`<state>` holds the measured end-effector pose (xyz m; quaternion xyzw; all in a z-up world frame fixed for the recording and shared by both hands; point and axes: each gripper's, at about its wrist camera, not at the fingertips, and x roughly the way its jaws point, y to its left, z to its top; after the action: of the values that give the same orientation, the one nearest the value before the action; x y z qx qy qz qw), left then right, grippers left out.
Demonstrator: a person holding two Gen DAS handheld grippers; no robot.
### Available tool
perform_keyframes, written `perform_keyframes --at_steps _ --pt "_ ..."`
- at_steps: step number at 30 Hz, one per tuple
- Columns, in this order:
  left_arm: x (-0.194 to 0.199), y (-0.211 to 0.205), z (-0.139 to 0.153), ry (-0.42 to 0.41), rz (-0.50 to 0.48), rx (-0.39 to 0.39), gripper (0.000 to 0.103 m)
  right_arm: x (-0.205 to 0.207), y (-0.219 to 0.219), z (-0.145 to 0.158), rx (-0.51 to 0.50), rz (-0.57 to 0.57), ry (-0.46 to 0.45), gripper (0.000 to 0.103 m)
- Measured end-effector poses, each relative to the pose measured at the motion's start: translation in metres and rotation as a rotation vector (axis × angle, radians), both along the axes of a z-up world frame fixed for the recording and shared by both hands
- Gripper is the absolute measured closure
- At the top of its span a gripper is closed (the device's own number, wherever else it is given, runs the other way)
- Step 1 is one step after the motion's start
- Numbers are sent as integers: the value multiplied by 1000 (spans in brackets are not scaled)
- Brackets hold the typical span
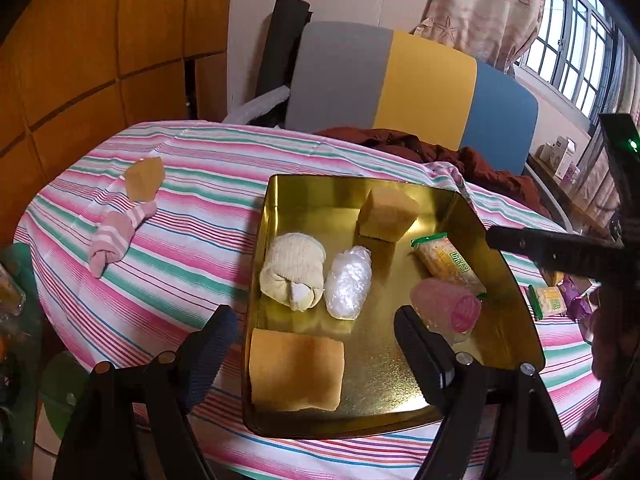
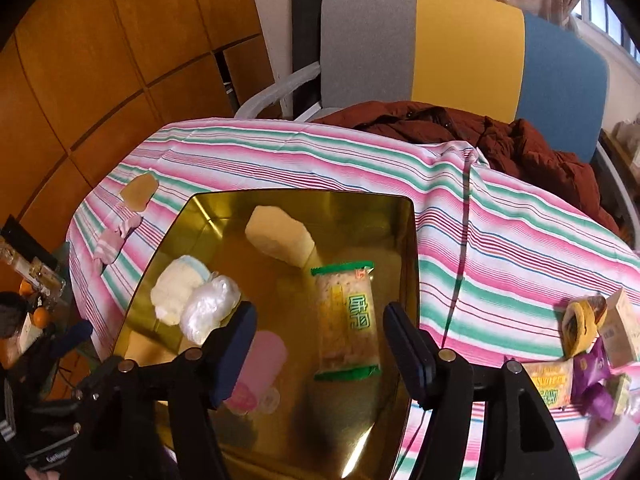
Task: Organize objects
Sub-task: 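Lower sponge and cracker packet into the gold tray and open both tools, then move both tools from the gold tray back to the remaining items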
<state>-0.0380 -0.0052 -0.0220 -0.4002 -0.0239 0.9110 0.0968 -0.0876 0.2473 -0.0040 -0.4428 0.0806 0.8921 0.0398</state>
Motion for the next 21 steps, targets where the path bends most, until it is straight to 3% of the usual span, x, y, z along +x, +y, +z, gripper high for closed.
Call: perform_keyframes --at_steps 13,21 --pt "12 9 13 44 -3 -21 20 42 -21 10 94 -31 91 23" --pt "18 21 16 50 -32 -38 20 61 -15 10 104 -65 106 23"
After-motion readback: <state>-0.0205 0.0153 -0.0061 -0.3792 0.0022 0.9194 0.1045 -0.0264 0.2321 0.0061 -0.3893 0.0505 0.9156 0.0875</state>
